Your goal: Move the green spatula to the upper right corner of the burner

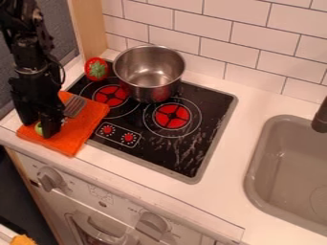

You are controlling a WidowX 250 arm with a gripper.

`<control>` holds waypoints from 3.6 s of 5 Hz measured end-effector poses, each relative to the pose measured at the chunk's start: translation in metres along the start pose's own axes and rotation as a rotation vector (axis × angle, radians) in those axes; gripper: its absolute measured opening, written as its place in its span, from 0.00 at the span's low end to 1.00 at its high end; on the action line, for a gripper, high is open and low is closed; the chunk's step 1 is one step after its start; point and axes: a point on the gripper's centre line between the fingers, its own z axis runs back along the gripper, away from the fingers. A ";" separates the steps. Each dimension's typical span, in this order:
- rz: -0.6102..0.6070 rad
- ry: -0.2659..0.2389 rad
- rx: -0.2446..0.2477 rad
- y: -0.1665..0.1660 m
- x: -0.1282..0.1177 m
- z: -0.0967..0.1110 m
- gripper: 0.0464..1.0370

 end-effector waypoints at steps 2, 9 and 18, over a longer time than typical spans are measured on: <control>-0.005 0.010 -0.002 -0.005 -0.001 -0.005 0.38; -0.048 -0.116 0.030 -0.187 0.129 0.060 0.38; 0.002 -0.219 -0.191 -0.210 0.152 0.034 0.96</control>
